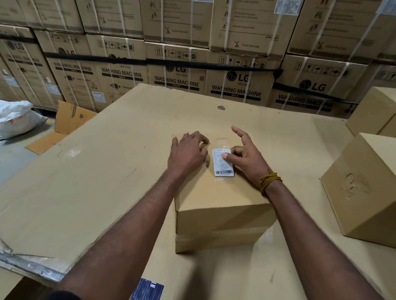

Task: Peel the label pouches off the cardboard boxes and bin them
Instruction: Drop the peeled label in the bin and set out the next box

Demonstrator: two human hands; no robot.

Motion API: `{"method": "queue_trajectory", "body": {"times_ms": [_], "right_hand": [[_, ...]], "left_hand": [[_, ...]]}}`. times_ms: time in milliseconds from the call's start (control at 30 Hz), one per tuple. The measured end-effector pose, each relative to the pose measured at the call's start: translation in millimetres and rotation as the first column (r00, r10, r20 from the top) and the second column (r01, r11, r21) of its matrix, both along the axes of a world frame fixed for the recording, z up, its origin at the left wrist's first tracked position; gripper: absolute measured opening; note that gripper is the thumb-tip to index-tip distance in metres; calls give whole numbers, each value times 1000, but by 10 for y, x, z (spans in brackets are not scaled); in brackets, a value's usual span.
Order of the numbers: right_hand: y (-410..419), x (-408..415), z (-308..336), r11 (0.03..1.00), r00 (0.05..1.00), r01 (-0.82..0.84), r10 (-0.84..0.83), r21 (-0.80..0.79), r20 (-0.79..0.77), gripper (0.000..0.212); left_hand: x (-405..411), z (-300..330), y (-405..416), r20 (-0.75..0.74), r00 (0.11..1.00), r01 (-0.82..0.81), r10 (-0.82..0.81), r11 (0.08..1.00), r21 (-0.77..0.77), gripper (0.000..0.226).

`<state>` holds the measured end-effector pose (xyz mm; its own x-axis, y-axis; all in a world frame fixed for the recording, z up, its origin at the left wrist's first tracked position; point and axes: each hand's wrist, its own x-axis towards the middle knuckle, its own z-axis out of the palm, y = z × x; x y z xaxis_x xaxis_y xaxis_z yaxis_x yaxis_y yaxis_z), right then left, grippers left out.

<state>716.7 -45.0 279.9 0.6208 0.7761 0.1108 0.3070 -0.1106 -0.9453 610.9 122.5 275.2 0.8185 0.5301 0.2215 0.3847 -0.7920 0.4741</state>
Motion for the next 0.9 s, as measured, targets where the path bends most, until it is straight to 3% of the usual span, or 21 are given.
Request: {"method": "queue_trajectory", "body": {"times_ms": [300,433,533,667,833,900], "right_hand": [[-39,43,3,977,984,151,-133,152,-123,78],[-18,-18,21,973,980,184,-171,137,-103,78],[55,-49,10,968,973,225,-216,108,-84,79],[121,-82,-16,959,961,274,-271,69,-56,79],[78,-173,-5,970,966,232,-221,-77,134,67],[30,-268,-10,943,933,163,-52,-289,356,66]], "left_hand": [[-20,-15,21,71,996,63,-59,996,-56,19],[-102,63,-34,171,980,142,-104,963,-228,28],[-162,100,-93,160,972,205,-170,949,-239,34],[-152,80,-54,161,973,200,-164,948,-249,24],[-144,43,15,315,949,156,2,866,-475,19],[-156,21,61,382,921,168,69,817,-552,21]]}}
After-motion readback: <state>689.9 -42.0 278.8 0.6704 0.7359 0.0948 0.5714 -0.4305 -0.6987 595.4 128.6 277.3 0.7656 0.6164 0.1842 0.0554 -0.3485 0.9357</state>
